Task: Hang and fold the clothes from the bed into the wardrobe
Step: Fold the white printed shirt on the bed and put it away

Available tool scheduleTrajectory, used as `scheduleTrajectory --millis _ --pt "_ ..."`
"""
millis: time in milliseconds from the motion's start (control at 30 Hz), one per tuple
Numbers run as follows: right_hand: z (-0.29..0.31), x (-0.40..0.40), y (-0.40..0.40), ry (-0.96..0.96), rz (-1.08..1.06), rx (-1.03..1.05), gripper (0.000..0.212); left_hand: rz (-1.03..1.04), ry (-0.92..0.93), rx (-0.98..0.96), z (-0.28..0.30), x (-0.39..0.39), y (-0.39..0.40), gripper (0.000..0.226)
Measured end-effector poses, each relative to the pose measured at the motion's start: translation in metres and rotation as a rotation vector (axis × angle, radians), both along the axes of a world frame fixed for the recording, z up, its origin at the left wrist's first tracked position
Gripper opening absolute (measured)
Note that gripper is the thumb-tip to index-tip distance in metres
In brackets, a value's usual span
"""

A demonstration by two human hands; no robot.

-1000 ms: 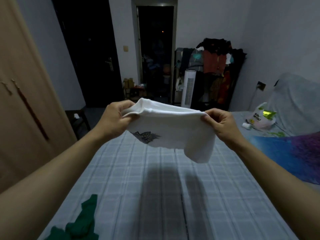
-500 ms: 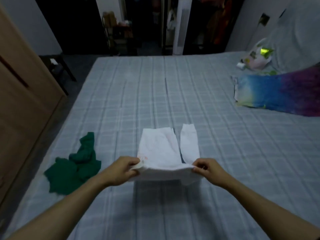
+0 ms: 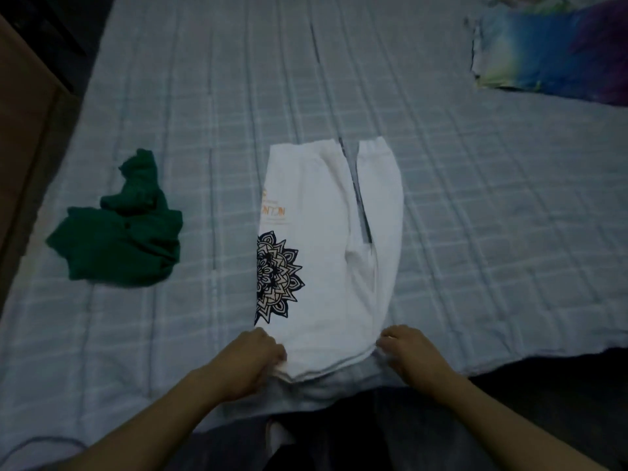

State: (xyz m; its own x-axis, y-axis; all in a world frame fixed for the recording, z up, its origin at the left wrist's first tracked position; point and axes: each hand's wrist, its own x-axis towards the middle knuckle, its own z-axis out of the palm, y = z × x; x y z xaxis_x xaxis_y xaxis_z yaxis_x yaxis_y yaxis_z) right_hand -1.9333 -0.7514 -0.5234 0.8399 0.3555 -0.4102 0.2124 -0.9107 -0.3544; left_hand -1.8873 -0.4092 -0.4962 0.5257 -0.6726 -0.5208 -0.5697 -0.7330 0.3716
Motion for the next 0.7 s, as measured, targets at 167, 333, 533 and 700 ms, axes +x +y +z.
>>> scheduleTrajectory --millis 167,333,533,700 --pt "-0.009 -0.005 0.016 -0.052 -0.306 0.111 0.032 0.302 0.045 -0.119 -0.028 0.003 0.003 0.041" --pt "-0.013 0.071 0.047 -0.245 -0.379 0.229 0.038 0.707 -0.232 -0.446 -0.039 0.064 -0.028 0.027" --pt "-0.058 0.188 0.076 -0.299 -0.275 0.168 0.057 0.835 -0.321 -0.325 -0.087 0.139 -0.071 0.053" --pt "-0.084 0.265 0.071 -0.222 -0.218 0.102 0.069 0.797 -0.402 -0.187 -0.105 0.208 -0.098 0.06"
